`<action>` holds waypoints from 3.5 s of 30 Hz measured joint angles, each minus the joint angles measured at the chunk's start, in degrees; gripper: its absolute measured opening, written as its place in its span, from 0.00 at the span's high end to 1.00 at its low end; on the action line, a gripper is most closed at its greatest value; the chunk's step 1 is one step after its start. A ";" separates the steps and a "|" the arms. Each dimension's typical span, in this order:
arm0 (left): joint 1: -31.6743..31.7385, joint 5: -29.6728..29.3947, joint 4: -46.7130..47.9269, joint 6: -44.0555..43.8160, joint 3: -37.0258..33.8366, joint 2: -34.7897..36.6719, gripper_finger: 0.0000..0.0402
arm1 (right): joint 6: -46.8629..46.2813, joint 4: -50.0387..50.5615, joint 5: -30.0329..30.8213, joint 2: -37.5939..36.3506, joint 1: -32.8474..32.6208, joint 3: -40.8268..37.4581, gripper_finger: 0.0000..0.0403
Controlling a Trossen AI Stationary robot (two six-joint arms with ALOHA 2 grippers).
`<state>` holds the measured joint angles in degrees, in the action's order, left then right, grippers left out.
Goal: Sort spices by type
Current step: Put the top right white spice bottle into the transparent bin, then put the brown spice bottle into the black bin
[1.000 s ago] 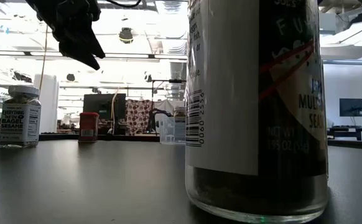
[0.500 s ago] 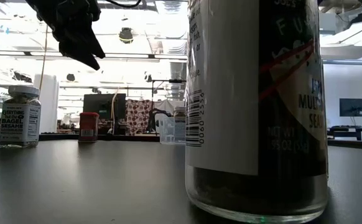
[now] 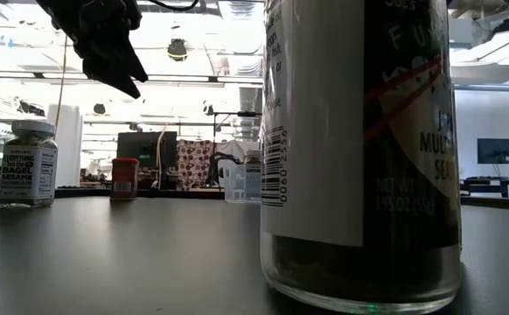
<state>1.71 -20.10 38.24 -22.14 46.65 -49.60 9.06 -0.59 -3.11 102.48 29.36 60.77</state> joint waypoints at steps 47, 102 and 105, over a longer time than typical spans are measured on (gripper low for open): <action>0.00 0.00 0.01 -1.04 0.00 0.00 0.17 | -0.23 -2.44 4.53 -0.61 -0.87 -0.03 0.95; -4.29 -0.45 -0.72 -5.95 1.10 -3.28 0.19 | -77.72 57.37 21.27 -25.85 -49.02 -1.39 0.96; -7.71 -3.64 -0.44 -7.25 3.50 -7.60 0.19 | -77.80 56.85 22.33 -31.20 -49.75 -5.17 0.96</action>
<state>-6.00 -23.74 37.80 -29.40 50.15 -57.20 -68.74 56.26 19.22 71.28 -20.39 55.60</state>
